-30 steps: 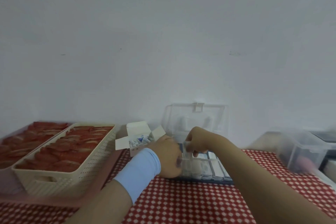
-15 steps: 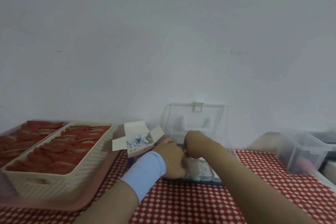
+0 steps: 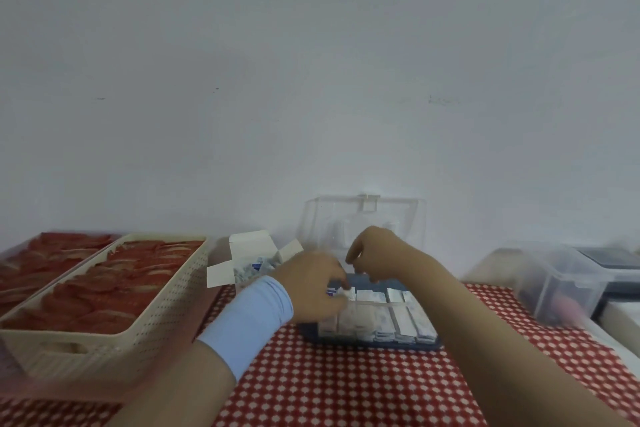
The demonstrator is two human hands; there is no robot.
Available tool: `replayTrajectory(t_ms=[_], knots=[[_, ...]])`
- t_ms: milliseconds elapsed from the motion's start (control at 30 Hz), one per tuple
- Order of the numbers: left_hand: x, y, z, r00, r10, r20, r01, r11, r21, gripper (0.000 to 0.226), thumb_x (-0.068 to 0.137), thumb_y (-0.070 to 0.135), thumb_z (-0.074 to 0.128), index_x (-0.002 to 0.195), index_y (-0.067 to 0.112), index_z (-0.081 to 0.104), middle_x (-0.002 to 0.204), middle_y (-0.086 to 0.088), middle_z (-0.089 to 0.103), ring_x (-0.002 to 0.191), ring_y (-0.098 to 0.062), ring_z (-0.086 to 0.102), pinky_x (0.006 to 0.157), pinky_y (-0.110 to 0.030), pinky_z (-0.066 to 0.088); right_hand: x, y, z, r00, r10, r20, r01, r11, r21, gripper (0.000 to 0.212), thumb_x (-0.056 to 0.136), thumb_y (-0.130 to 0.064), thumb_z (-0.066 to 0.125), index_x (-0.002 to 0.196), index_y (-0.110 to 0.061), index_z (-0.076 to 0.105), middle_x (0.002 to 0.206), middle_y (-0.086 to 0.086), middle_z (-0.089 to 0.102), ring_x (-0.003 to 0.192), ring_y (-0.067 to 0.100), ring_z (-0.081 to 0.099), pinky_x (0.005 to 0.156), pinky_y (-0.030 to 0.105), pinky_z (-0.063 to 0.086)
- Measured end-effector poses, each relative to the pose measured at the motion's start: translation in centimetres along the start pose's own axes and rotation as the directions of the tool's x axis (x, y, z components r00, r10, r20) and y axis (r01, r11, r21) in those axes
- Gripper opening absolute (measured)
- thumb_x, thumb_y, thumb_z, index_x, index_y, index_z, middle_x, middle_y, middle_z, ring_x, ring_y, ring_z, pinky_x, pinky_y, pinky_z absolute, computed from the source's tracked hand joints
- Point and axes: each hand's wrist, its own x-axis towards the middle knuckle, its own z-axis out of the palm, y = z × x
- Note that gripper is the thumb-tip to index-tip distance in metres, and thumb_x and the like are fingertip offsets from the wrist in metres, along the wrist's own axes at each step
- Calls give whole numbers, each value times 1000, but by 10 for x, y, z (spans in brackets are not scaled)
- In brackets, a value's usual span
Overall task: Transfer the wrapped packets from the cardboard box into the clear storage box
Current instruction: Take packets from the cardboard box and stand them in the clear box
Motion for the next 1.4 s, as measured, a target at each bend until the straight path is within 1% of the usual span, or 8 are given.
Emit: replayTrajectory(t_ms=[100,233,400,800,933,1067,1233,1400], knots=[[-11,-15,-28,976,-57,-210,26,989,-144,20,93,30,58,106,28,73,108,12,66,102,-6,55,93,-25,43,-1,-11,-14,994,-39,-105,53,990,130,23,95,-9,58,106,-16,76,91,-1,77,52,3,60,53,15,48],[-29,-55,-48,917,-286,-277,252,956,-152,8,91,30,64,97,35,64,99,15,61,97,-9,58,88,-28,48,0,-39,-16,976,-131,-176,166,965,203,23,96,-9,56,104,-17,77,97,-2,76,62,-3,58,59,13,46],[-57,-90,-45,870,-488,-71,490,872,8,65,75,52,75,132,31,51,127,5,52,120,-17,46,100,-32,42,8,-79,2,955,-242,-171,269,950,159,20,97,-14,61,106,-20,78,111,-4,73,96,10,63,92,28,52],[-76,-112,-26,891,-442,-98,381,849,-366,91,70,26,87,147,24,39,143,1,51,130,-10,50,109,-30,43,39,-128,37,944,-330,-16,324,935,-147,20,94,-34,64,111,-34,75,109,-14,73,94,9,66,82,29,55],[-77,-121,-27,894,-441,-79,359,812,-461,80,72,35,83,142,30,46,139,10,52,128,-7,50,108,-34,44,44,-137,48,929,-369,21,364,906,-215,19,92,-36,62,107,-37,75,99,-14,72,82,8,61,64,24,45],[-73,-124,-30,860,-479,-174,371,823,-431,36,88,29,64,124,30,64,123,9,57,114,-8,55,95,-27,44,48,-141,51,931,-365,-1,356,909,-218,15,92,-38,62,96,-36,76,83,-11,66,80,13,62,60,25,43],[-67,-127,-27,846,-475,-242,384,859,-339,24,93,15,57,103,30,73,100,13,57,85,2,56,70,-10,37,49,-136,54,948,-317,9,313,932,-182,14,91,-39,66,98,-35,77,95,-10,72,85,14,66,76,32,58],[-62,-123,-27,876,-433,-214,365,883,-294,25,93,18,57,104,29,76,86,21,53,77,3,54,62,-10,35,45,-127,54,948,-307,-86,299,950,-93,13,91,-28,68,102,-33,72,102,-12,70,89,11,63,80,29,55]])
